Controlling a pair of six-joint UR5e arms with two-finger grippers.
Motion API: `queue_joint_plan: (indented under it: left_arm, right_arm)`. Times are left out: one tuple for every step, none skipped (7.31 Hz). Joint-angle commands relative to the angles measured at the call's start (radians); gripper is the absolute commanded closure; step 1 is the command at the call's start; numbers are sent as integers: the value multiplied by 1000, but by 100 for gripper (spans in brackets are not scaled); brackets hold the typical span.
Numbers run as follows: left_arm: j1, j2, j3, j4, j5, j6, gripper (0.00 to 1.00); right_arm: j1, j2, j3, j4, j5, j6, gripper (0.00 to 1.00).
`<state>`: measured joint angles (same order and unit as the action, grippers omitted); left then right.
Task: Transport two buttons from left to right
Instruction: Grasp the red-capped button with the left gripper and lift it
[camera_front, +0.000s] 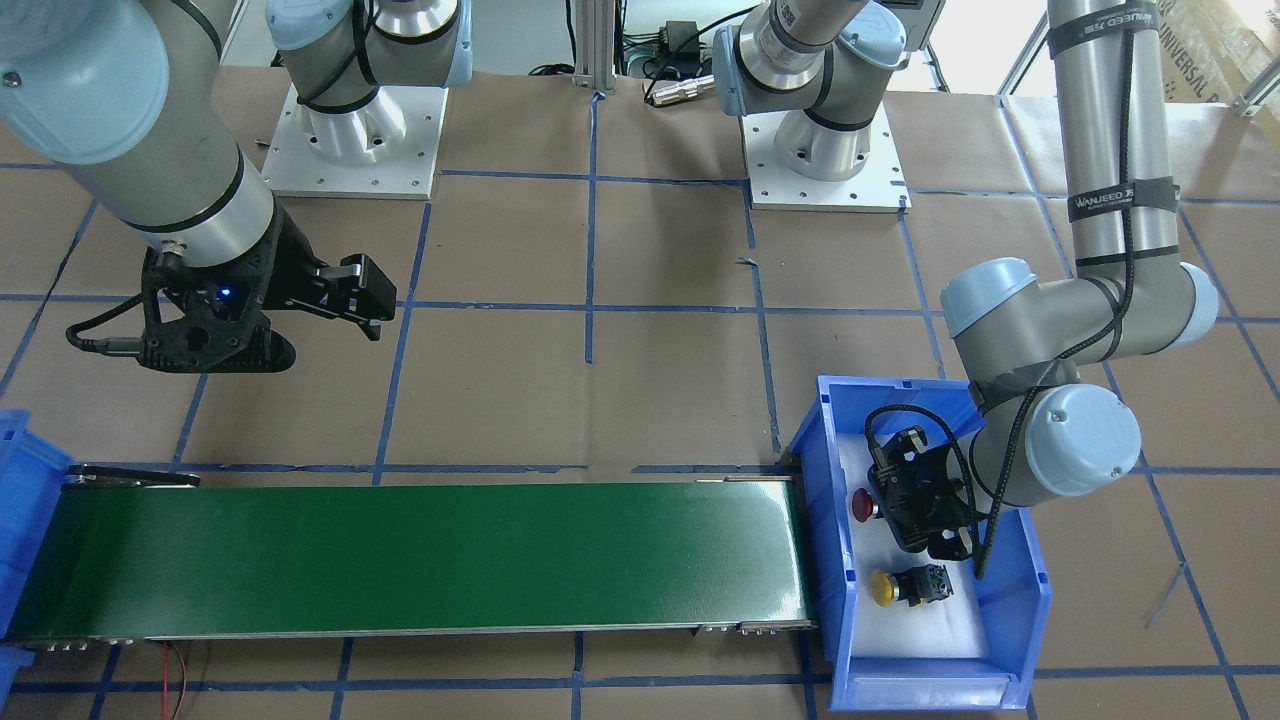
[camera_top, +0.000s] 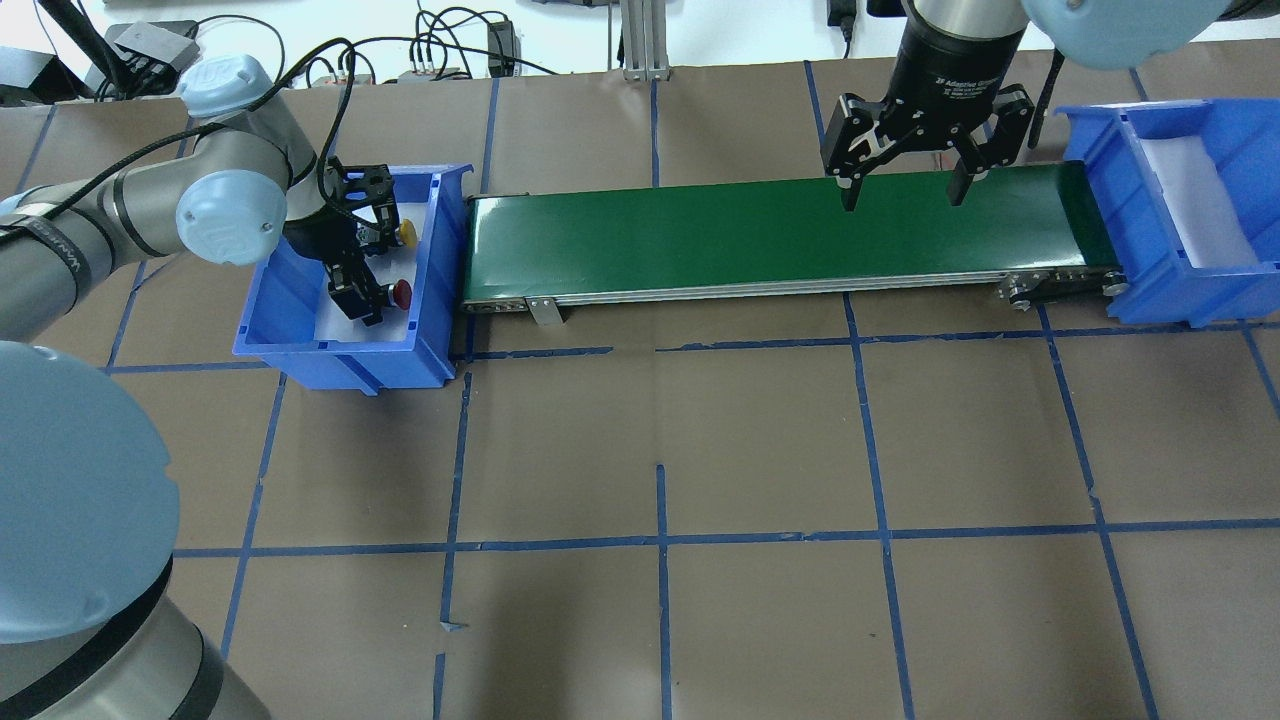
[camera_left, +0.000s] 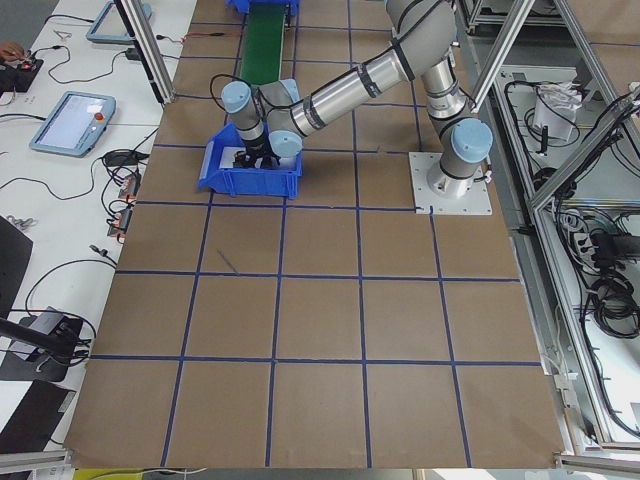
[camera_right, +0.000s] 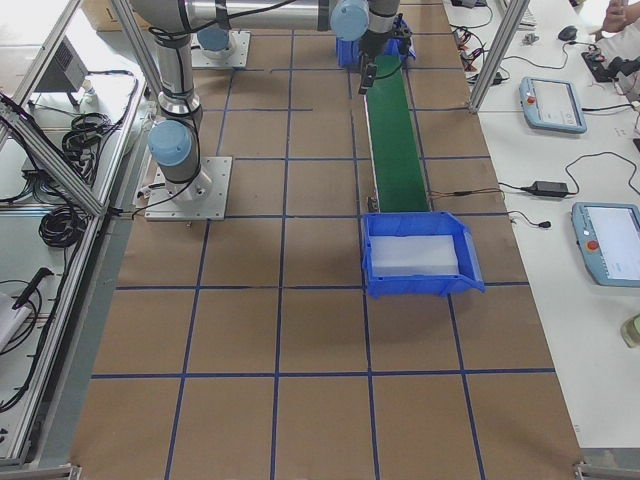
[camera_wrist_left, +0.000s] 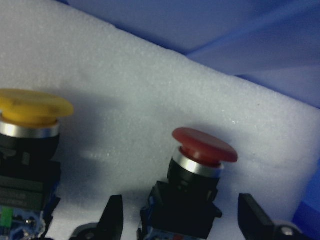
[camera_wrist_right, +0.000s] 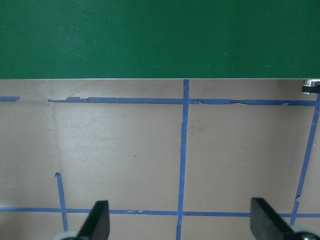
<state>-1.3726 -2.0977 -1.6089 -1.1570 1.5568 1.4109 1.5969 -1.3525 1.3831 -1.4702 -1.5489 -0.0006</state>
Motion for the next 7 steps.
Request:
queue_joint_plan:
  left_arm:
    - [6,4,26,45,-9,-194,84]
    - [0,28,52,45,-11,-328,84]
    - [-6,72,79,37,-12,-509,84]
    - [-26,135,104,-17,-12,-653,84]
    - [-72,169,116,-45,-32,-816,84]
    - [-151,165,130,-47,-29,-1019,83]
    - [-242,142,150,-40,-27,-1228,83]
  right_arm:
    - [0,3,1,-1,0,-1,0]
    - [0,0,1,-1,0,1,0]
    - [0,3,1,-1,1,-1,0]
    - [0,3,2,-1,-2,-1,0]
    - [0,1,2,-1,0,-1,0]
    - [1,-7,2,-1,0,2,0]
    - [2,-7,1,-4,3,2,0]
